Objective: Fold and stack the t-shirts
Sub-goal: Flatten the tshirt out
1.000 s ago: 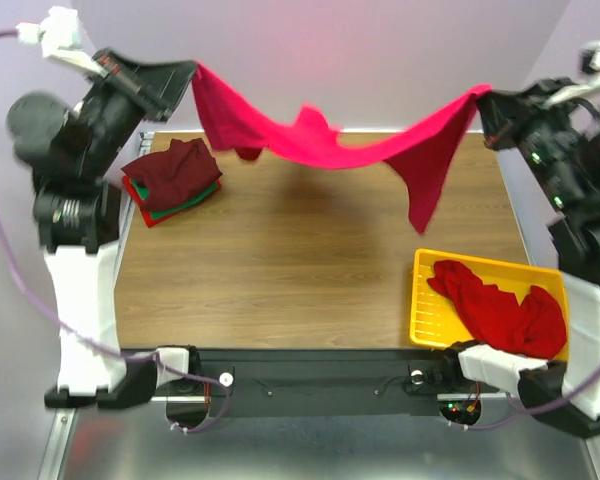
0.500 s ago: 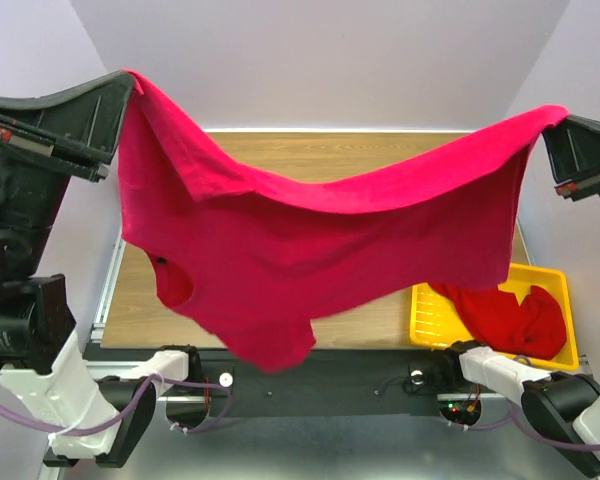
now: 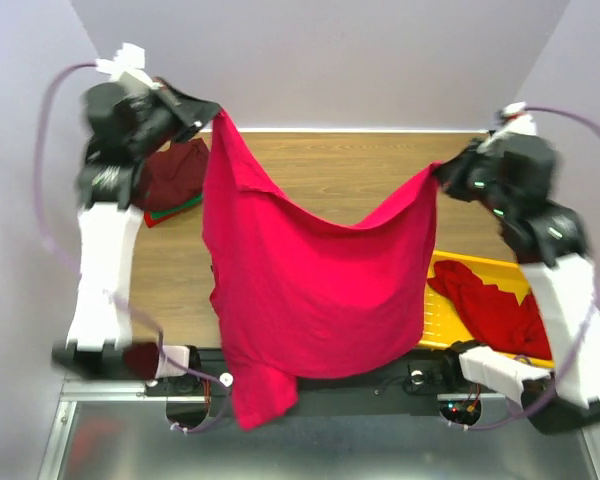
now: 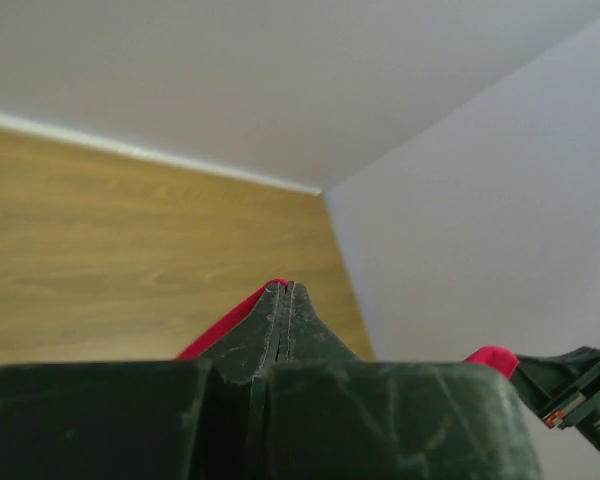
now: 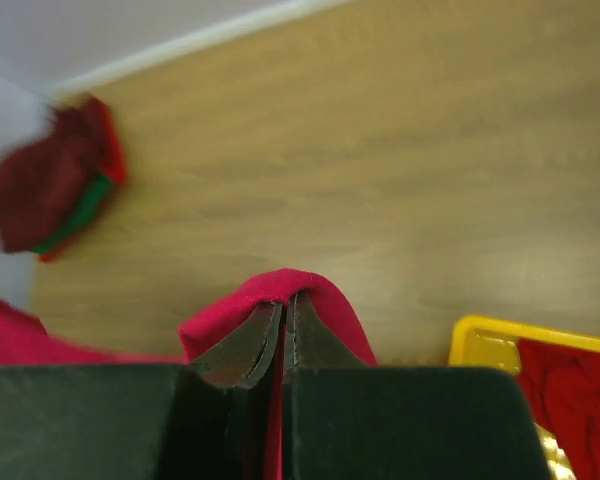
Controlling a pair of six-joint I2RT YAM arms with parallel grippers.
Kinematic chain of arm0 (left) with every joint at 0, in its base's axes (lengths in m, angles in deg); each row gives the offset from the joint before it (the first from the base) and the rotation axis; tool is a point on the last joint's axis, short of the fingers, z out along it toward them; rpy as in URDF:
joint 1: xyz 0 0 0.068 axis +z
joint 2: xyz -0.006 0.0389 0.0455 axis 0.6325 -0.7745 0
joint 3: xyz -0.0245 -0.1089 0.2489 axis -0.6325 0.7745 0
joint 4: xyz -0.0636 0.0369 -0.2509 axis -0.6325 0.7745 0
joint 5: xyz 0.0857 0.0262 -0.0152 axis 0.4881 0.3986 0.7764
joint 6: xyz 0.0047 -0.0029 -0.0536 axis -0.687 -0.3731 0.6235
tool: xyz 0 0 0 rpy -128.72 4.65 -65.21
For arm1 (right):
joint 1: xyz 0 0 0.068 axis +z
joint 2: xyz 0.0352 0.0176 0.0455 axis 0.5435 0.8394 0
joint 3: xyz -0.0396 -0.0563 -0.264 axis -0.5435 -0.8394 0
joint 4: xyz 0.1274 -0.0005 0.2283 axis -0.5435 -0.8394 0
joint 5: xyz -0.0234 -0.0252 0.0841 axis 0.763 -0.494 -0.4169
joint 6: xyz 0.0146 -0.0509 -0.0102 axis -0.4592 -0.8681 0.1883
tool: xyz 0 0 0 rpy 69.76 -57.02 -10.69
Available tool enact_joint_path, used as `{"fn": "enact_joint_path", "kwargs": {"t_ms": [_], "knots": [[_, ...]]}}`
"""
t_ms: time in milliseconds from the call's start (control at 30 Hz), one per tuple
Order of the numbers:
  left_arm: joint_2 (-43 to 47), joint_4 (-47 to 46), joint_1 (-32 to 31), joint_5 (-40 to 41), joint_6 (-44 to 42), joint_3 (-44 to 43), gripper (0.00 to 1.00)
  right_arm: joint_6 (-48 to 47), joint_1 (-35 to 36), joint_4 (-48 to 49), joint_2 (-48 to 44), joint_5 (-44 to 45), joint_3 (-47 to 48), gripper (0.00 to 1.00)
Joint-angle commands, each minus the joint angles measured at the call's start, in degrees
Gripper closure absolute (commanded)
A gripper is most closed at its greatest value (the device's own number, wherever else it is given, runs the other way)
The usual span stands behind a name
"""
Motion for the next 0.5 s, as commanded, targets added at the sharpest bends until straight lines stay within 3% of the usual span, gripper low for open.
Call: {"fn": "enact_joint_path", "kwargs": {"t_ms": [0, 67, 100, 267, 367, 467], "knots": [[-16.0, -5.4, -0.6, 1.9, -6.4, 2.1, 1.00, -2.6, -0.2, 12.0, 8.3, 4.4, -11.0, 1.00], [-22.6, -5.5, -0.9, 1.1, -8.1, -0.7, 1.00, -4.2, -0.4, 16.1, 13.2, 3.8, -12.0, 0.99], [-25.9, -4.9, -1.1, 1.3, -8.8, -2.9, 1.00, -4.9, -0.5, 17.2, 19.8, 3.5, -11.5, 1.00], [-44.7, 1.2, -2.0, 2.5, -11.7, -18.6, 1.00, -8.4, -2.6, 21.2, 36.7, 1.7, -5.0, 0.99], [-49.2, 4.3, -2.0, 4.2, -11.4, -23.3, 1.00, -9.6, -4.5, 21.8, 43.6, 0.0, -1.4, 1.00], [-48.9, 2.6, -2.0, 4.1, -10.8, -20.8, 1.00, -11.3, -5.6, 21.8, 48.1, -0.5, 0.3, 0.99]]}}
